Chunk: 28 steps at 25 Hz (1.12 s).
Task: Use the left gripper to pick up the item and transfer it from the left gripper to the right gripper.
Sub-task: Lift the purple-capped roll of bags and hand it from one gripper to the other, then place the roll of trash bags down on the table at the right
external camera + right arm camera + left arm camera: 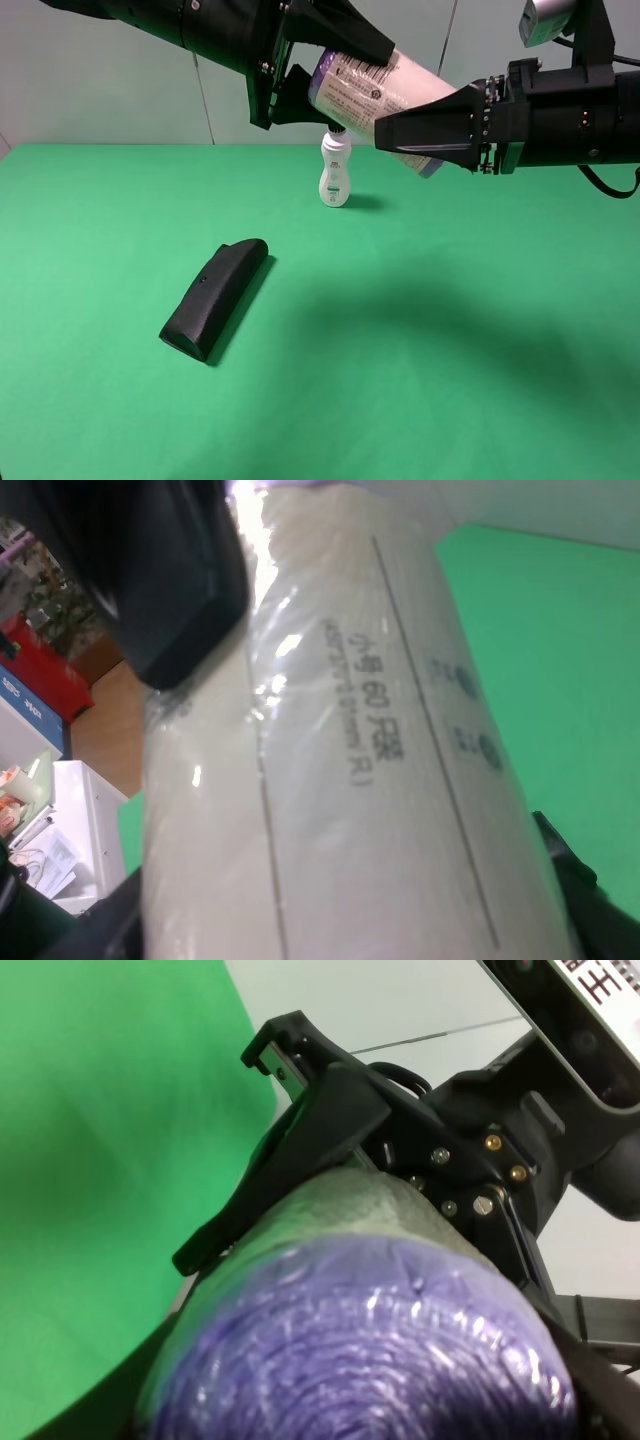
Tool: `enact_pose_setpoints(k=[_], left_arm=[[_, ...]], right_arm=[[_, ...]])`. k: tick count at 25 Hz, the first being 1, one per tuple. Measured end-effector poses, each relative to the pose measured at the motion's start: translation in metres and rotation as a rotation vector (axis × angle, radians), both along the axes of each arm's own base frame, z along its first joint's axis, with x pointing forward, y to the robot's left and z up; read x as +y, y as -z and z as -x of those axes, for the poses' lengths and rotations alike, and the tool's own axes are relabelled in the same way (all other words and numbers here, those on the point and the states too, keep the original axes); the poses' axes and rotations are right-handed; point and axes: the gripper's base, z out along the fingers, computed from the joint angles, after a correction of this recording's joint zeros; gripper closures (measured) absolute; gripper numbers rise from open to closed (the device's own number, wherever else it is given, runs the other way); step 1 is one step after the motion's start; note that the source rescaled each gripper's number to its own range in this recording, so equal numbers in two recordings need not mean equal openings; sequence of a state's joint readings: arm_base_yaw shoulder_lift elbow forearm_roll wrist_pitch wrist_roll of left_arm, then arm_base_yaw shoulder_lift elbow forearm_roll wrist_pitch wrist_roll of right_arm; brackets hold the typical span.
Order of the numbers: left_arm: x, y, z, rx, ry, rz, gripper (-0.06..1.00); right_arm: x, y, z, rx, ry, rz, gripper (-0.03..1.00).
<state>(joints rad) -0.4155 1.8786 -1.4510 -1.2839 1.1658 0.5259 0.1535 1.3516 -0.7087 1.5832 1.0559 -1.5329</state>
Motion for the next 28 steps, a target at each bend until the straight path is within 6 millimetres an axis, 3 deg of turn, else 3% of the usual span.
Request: enact_pose_setpoints(k=[2, 3, 4, 5, 6, 8, 12, 22, 25, 28], left_arm=[[0.000, 0.000, 0.000, 0.007, -0.002, -0.002, 0.91], [0.000, 0.000, 0.000, 0.015, -0.006, -0.001, 0.76], [0.000, -0.001, 0.000, 0.024, -0.010, 0.003, 0.49], [0.000, -0.001, 0.000, 0.032, -0.014, 0.006, 0.31], [-0.001, -0.002, 0.000, 0.037, -0.016, 0.008, 0.17], [-0.001, -0.002, 0.000, 0.041, -0.018, 0.008, 0.03], [-0.001, -0.002, 0.000, 0.042, -0.018, 0.010, -0.04], [0.002, 0.004, 0.001, 0.010, 0.006, -0.060, -0.06], [0.012, 0.002, -0.001, -0.018, -0.003, -0.093, -0.06], [0.031, -0.013, -0.005, -0.061, -0.051, -0.093, -0.06]], right_arm=[[0.000, 0.000, 0.000, 0.000, -0.001, 0.000, 0.93], [0.000, 0.000, 0.000, 0.000, -0.001, 0.002, 0.93], [0.000, 0.001, 0.000, -0.001, -0.004, 0.008, 0.96], [0.000, 0.001, 0.000, -0.001, -0.004, 0.015, 0.96], [0.000, 0.002, 0.000, 0.001, -0.006, 0.017, 0.96], [0.000, 0.003, -0.001, 0.004, -0.006, 0.018, 0.96], [0.000, 0.003, -0.001, 0.004, -0.006, 0.018, 0.96], [0.000, 0.003, 0.000, 0.004, -0.007, 0.020, 0.96], [0.000, 0.003, 0.000, 0.004, -0.011, 0.018, 0.96], [0.000, 0.003, 0.000, 0.004, -0.011, 0.018, 0.96]])
